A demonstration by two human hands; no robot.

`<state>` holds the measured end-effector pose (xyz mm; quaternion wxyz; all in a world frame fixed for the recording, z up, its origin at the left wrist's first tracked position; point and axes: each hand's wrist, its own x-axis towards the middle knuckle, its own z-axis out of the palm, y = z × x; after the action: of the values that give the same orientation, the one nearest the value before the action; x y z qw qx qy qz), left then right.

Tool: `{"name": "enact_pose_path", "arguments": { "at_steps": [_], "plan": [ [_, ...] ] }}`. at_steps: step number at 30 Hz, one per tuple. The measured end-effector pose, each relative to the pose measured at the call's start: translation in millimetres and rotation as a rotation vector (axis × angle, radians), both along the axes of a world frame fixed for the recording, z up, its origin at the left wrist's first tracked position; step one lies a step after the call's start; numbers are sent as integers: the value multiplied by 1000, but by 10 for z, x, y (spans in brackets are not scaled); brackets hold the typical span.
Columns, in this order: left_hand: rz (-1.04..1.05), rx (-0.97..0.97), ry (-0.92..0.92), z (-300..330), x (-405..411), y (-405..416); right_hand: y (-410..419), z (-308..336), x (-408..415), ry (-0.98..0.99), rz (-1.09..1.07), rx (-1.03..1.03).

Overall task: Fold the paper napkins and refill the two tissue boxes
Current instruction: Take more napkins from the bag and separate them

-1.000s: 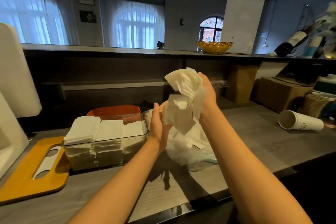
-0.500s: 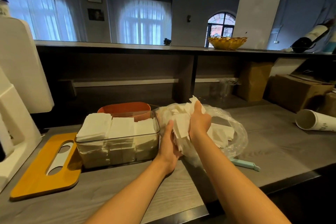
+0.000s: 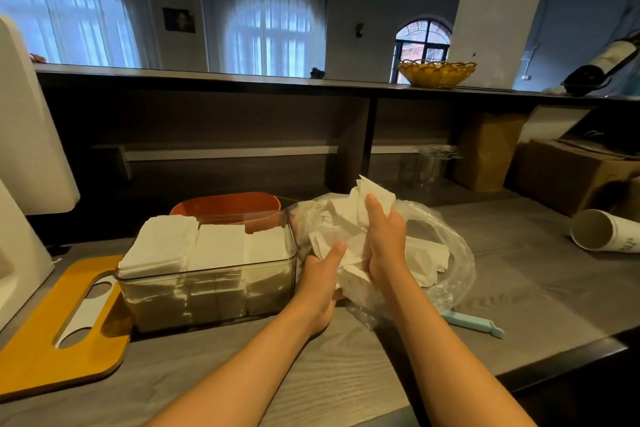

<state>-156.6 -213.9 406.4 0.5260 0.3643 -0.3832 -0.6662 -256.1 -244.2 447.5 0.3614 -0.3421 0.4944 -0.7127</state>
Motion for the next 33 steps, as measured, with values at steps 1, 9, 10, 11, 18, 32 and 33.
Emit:
{"name": "enact_pose_path", "arguments": {
  "at_steps": [1, 9, 10, 11, 18, 32, 33],
  "plan": [
    [-2, -18, -19, 8, 3, 0, 2, 21, -25, 2, 17, 8],
    [34, 47, -13, 42, 36, 20, -12, 245, -106, 108, 59, 17],
    [34, 60, -6, 33, 41, 13, -6, 312, -138, 95, 71, -5],
    [30, 74, 10, 37, 47, 17, 3, 390, -176, 68, 82, -33],
    [-76, 238, 295, 165, 71, 100, 300, 817, -330, -91, 171, -187],
    [-79, 202, 160, 91, -23, 94, 509, -40, -80, 352, 90, 274],
    [-58, 208, 158, 75, -40, 78, 500, -39, -90, 360, 89, 239]
  ]
}}
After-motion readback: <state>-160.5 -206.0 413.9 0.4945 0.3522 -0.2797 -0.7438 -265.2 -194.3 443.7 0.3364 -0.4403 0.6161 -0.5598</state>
